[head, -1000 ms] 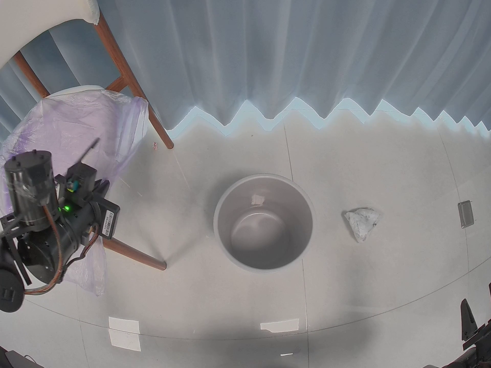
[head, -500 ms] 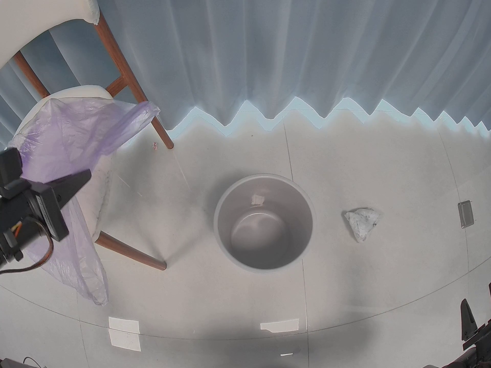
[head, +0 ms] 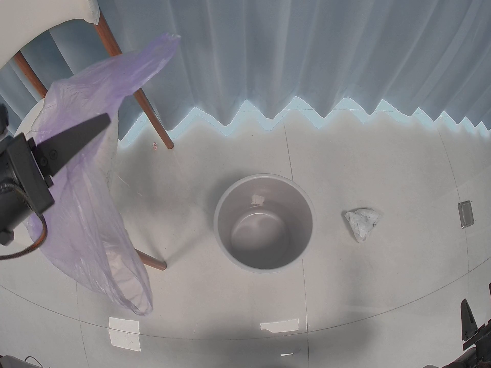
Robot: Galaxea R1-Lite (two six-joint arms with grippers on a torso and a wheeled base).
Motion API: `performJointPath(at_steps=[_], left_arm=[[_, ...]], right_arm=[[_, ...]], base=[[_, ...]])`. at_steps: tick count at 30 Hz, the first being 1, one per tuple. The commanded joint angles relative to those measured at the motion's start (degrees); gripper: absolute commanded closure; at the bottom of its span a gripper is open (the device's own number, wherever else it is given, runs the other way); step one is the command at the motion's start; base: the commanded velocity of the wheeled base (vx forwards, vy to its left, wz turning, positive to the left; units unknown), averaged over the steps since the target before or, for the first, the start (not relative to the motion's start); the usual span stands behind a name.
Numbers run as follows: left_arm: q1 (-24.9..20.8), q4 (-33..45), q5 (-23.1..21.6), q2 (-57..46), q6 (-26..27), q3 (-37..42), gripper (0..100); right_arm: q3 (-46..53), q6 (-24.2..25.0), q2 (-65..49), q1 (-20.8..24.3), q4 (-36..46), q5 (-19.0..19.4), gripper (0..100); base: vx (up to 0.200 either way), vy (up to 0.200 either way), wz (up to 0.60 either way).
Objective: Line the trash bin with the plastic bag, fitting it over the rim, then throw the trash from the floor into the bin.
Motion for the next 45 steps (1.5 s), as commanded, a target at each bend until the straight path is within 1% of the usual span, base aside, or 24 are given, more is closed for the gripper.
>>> performJointPath(at_steps=[1, 4, 5, 6, 9, 12, 16, 21, 23, 25, 27, 28, 29, 31, 34, 35, 36, 37, 38, 39, 40, 43, 45], left_arm=[[-4.66, -0.4, -5.21, 3.6, -0.06, -0.13, 100], [-7.12, -0.67, -8.64, 5.53, -0.06, -0.66, 100], [-7.21, -0.67, -8.81, 5.53, -0.06, -0.66, 100], [-9.67, -0.4, -11.45, 5.88, -0.14, -0.75, 100], [-13.1, -0.23, -14.79, 7.73, -0.23, -1.98, 100], [-15.64, -0.23, -16.11, 11.24, -0.32, -5.76, 100], [-18.98, -0.14, -16.37, 15.99, -1.02, -10.94, 100], [-19.69, -0.23, -16.55, 21.26, -0.93, -14.72, 100], [-19.34, -0.23, -16.63, 22.23, -0.93, -15.34, 100], [-18.81, -0.05, -17.95, 23.64, -0.93, -16.83, 100], [-17.31, -0.05, -19.89, 24.43, -0.93, -18.06, 100], [-17.31, -0.05, -19.89, 24.43, -0.93, -18.06, 100], [-16.0, -0.14, -20.94, 25.57, -0.67, -19.12, 100], [-14.5, -0.23, -21.2, 26.36, -0.14, -19.91, 100], [-10.63, -0.14, -21.99, 26.89, 0.82, -20.44, 100], [-10.37, -0.14, -21.99, 26.89, 0.91, -20.44, 100], [-7.47, -0.14, -23.14, 26.98, 1.97, -19.91, 100], [-6.77, -0.14, -23.66, 27.07, 2.41, -19.82, 100], [-4.39, -0.23, -25.33, 28.03, 4.07, -19.65, 100], [-3.96, -0.31, -25.77, 28.3, 4.43, -19.73, 100], [-1.67, -0.75, -27.62, 29.79, 6.45, -20.17, 100], [1.32, -0.75, -29.82, 31.81, 9.17, -21.84, 100], [2.99, -0.75, -29.99, 33.66, 10.23, -23.6, 100]], right_arm=[[1.01, 0.0, -0.96, 0.0, -0.02, 0.01, 0], [1.01, 0.0, -0.96, 0.0, -0.02, 0.01, 0], [1.01, 0.0, -0.96, 0.0, -0.02, 0.01, 0], [1.01, 0.0, -0.96, 0.0, -0.02, 0.01, 0], [1.01, 0.0, -0.96, 0.0, -0.02, 0.01, 0], [1.01, 0.0, -0.96, 0.0, -0.02, 0.01, 0], [1.01, 0.0, -0.96, 0.0, -0.02, 0.01, 0], [1.01, 0.0, -0.96, 0.0, -0.02, 0.01, 0], [1.01, 0.0, -0.96, 0.0, -0.02, 0.01, 0], [1.01, 0.09, -0.96, 0.0, -0.02, -0.08, 0], [1.01, 0.0, -0.96, 0.0, -0.02, 0.01, 0], [1.01, 0.0, -0.96, 0.0, -0.02, 0.01, 0], [1.01, 0.0, -0.96, 0.0, -0.02, 0.01, 0], [1.01, 0.0, -0.96, 0.0, -0.02, 0.01, 0], [1.01, 0.0, -0.96, 0.0, -0.02, 0.01, 0], [1.01, 0.0, -0.96, 0.0, -0.02, 0.01, 0], [1.01, 0.0, -0.96, 0.0, -0.02, 0.01, 0], [1.01, 0.0, -0.96, 0.0, -0.02, 0.01, 0], [1.01, 0.0, -0.96, 0.0, -0.02, 0.01, 0], [1.01, 0.0, -0.96, 0.0, -0.02, 0.01, 0], [1.01, 0.0, -0.96, 0.0, -0.02, -0.08, 0], [1.01, 0.0, -0.96, 0.0, -0.02, 0.01, 0], [1.01, 0.0, -0.96, 0.0, -0.02, 0.01, 0]], base=[[0.0, 0.0, 0.0], [0.0, 0.0, 0.0], [0.0, 0.0, 0.0], [0.0, 0.0, 0.0], [0.0, 0.0, 0.0], [0.0, 0.0, 0.0], [0.0, 0.0, 0.0], [0.0, 0.0, 0.0], [0.0, 0.0, 0.0], [0.0, 0.0, 0.0], [0.0, 0.0, 0.0], [0.0, 0.0, 0.0], [0.0, 0.0, 0.0], [0.0, 0.0, 0.0], [0.0, 0.0, 0.0], [0.0, 0.0, 0.0], [0.0, 0.0, 0.0], [0.0, 0.0, 0.0], [0.0, 0.0, 0.0], [0.0, 0.0, 0.0], [0.0, 0.0, 0.0], [0.0, 0.0, 0.0], [0.0, 0.0, 0.0]])
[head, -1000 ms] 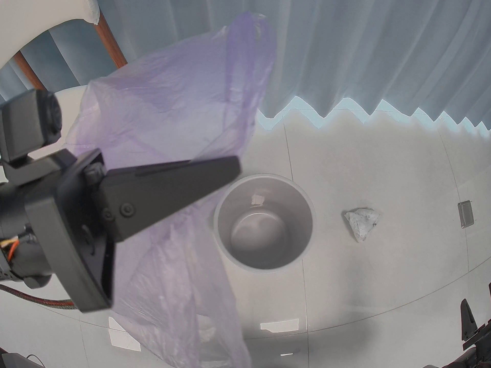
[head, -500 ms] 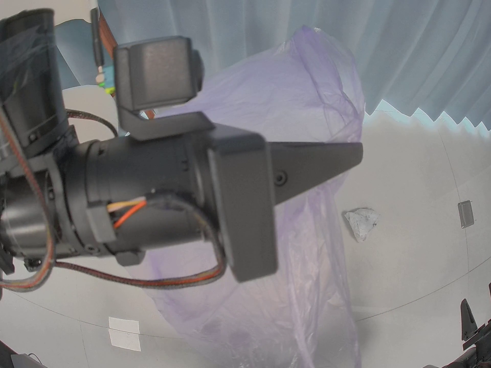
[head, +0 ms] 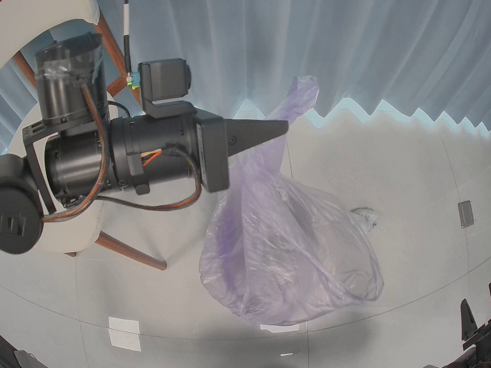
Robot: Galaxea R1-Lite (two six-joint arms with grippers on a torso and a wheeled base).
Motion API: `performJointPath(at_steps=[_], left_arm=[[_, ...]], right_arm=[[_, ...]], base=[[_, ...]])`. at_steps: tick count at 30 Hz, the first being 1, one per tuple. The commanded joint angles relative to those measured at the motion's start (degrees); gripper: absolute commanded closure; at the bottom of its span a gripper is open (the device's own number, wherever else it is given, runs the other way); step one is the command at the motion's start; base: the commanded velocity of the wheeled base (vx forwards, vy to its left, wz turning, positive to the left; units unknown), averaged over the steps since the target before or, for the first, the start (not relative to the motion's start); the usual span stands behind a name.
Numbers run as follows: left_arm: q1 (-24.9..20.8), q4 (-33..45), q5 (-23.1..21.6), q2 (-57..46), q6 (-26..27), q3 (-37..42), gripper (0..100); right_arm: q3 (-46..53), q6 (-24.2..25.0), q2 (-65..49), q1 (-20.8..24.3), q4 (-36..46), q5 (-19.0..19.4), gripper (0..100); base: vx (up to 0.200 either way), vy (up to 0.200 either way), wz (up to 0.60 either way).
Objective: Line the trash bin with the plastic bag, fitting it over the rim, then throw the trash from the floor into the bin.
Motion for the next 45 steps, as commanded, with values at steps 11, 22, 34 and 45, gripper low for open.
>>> performJointPath(at_steps=[11, 22, 34, 45], left_arm=[[3.01, 0.3, -1.15, 9.18, 2.93, -13.1, 100], [-0.95, 0.56, -1.06, 9.27, 2.57, -13.98, 100], [-5.52, 1.26, 0.61, 10.23, 3.01, -13.36, 100], [-6.22, 1.35, 0.78, 10.41, 3.01, -13.89, 100]], right_arm=[[1.01, 0.0, -0.96, 0.0, -0.02, 0.01, 0], [1.01, 0.0, -0.96, 0.0, -0.02, 0.01, 0], [1.01, 0.09, -0.96, 0.0, -0.02, 0.01, 0], [1.01, 0.17, -0.96, 0.0, -0.02, -0.08, 0]], base=[[0.0, 0.0, 0.0], [0.0, 0.0, 0.0], [0.0, 0.0, 0.0], [0.0, 0.0, 0.0]])
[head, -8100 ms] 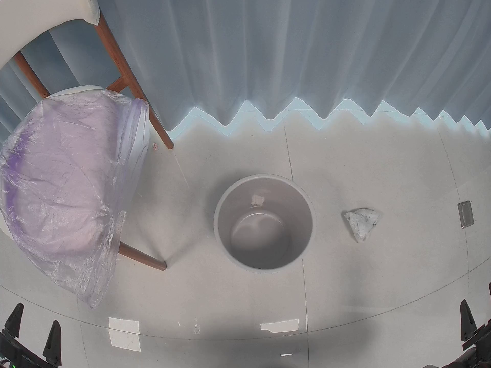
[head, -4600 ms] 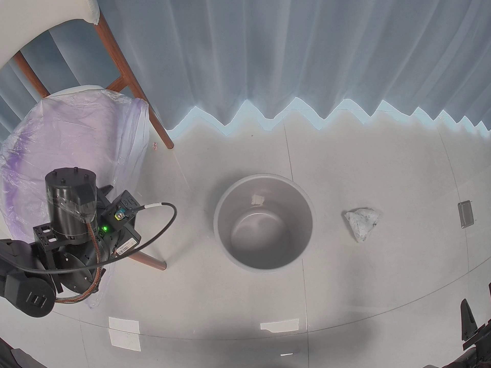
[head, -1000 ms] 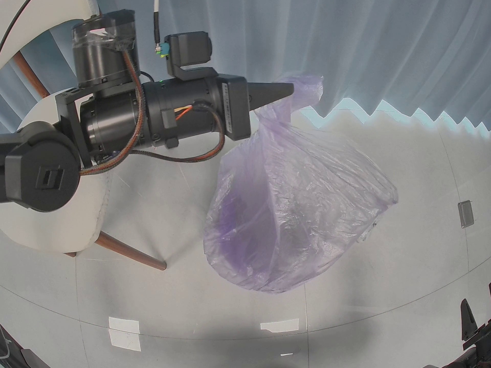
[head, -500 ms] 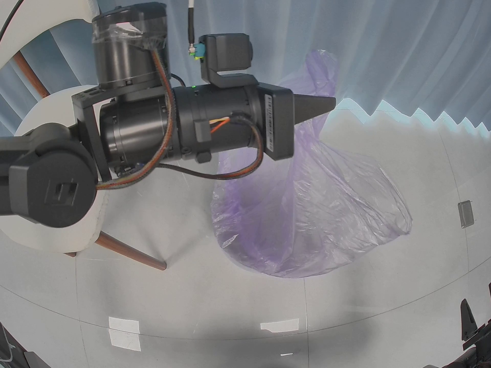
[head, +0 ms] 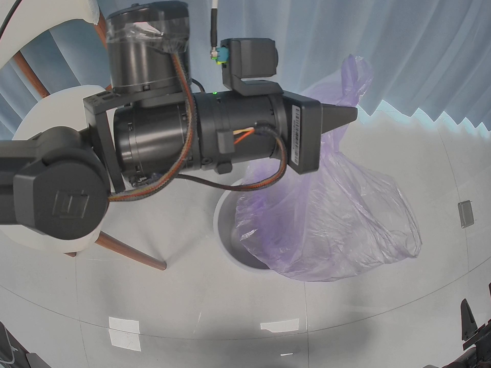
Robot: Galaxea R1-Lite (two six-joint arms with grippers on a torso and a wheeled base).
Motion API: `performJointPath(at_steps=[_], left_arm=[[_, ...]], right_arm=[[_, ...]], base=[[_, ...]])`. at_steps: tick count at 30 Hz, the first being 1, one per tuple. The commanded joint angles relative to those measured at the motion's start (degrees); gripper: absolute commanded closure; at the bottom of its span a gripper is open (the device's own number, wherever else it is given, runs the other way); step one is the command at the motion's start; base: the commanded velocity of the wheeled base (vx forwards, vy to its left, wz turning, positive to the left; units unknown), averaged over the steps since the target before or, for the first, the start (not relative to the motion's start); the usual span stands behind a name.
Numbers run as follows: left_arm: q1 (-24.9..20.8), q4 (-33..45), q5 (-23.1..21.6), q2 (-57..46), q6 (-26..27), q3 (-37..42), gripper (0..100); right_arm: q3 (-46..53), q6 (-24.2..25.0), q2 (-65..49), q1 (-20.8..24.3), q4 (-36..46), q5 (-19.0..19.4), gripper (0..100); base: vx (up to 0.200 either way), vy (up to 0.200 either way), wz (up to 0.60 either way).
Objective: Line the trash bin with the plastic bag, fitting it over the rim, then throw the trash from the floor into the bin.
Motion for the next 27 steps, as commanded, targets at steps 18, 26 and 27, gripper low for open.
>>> performJointPath(at_steps=[18, 26, 27], left_arm=[[6.73, -0.63, -0.07, -8.9, 7.13, 20.16, 100], [6.38, -0.54, -0.25, -15.05, 7.48, 26.66, 100], [6.55, -0.54, -0.16, -15.93, 7.66, 27.63, 100]], right_arm=[[1.01, 0.04, -0.96, 0.0, -0.02, -0.07, 0], [1.01, 0.04, -0.96, 0.0, -0.02, -0.07, 0], [1.01, 0.04, -0.96, 0.0, -0.02, -0.07, 0]], base=[[0.0, 0.0, 0.0], [0.0, 0.0, 0.0], [0.0, 0.0, 0.0]])
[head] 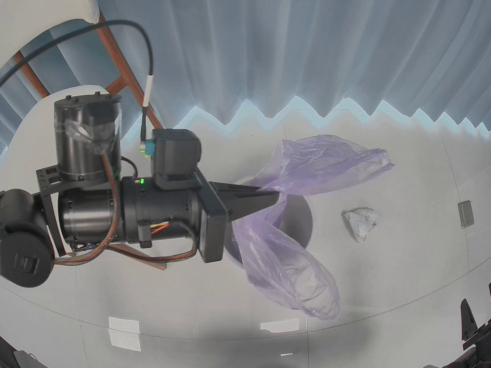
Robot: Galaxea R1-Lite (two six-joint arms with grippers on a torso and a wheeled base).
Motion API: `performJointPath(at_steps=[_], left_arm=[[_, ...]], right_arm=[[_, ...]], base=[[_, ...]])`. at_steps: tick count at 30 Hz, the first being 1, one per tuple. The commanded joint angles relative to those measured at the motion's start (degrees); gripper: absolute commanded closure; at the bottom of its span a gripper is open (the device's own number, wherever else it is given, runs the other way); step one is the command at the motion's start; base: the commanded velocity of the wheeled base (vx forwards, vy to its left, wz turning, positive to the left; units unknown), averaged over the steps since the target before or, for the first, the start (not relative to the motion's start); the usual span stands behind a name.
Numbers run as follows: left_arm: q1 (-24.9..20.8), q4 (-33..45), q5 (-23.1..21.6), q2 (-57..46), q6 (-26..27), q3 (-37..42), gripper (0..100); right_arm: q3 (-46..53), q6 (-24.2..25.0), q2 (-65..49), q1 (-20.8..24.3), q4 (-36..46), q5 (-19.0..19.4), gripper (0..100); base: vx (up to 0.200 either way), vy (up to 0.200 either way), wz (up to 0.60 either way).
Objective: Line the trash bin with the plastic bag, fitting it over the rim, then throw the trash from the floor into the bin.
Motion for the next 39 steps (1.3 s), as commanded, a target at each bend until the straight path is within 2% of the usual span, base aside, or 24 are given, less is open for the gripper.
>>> performJointPath(at_steps=[1, 11, 15, 21, 22, 28, 32, 34, 36, 39], left_arm=[[0.56, 0.06, 0.01, -5.92, 0.2, 4.62, 100], [4.08, -0.12, -0.25, -14.62, 0.28, 17.28, 100], [6.71, -0.12, -0.34, -14.8, 0.28, 17.98, 100], [11.02, -0.56, -0.25, -5.66, 0.11, 11.21, 100], [11.9, -1.79, -0.17, -1.44, 0.11, 7.08, 100], [11.02, -4.43, 1.33, 9.9, -2.44, -3.9, 100], [9.79, -4.87, 2.21, 10.69, -2.88, -4.61, 100], [10.58, -5.3, 3.17, 11.22, -2.97, -4.96, 100], [13.57, -5.57, 4.49, 13.86, -2.88, -8.12, 100], [14.18, -5.48, 6.42, 15.17, -3.06, -12.08, 100]], right_arm=[[1.01, -0.01, -0.96, 0.0, -0.04, 0.05, 0], [1.01, -0.1, -0.96, 0.0, -0.04, -0.04, 0], [1.01, -0.1, -0.96, 0.0, -0.04, 0.05, 0], [1.01, -0.1, -0.96, 0.0, -0.04, -0.04, 0], [1.01, -0.1, -0.96, 0.0, -0.04, 0.05, 0], [1.01, -0.1, -0.96, 0.0, -0.04, -0.04, 0], [1.01, -0.1, -0.96, 0.0, -0.04, -0.04, 0], [1.01, -0.1, -0.96, 0.0, -0.04, -0.04, 0], [1.01, -0.18, -0.96, 0.0, -0.04, 0.05, 0], [1.01, -0.62, -0.96, 0.0, 0.22, 0.49, 0]], base=[[0.0, 0.0, 0.0], [0.0, 0.0, 0.0], [0.0, 0.0, 0.0], [0.0, 0.0, 0.0], [0.0, 0.0, 0.0], [0.0, 0.0, 0.0], [0.0, 0.0, 0.0], [0.0, 0.0, 0.0], [0.0, 0.0, 0.0], [0.0, 0.0, 0.0]])
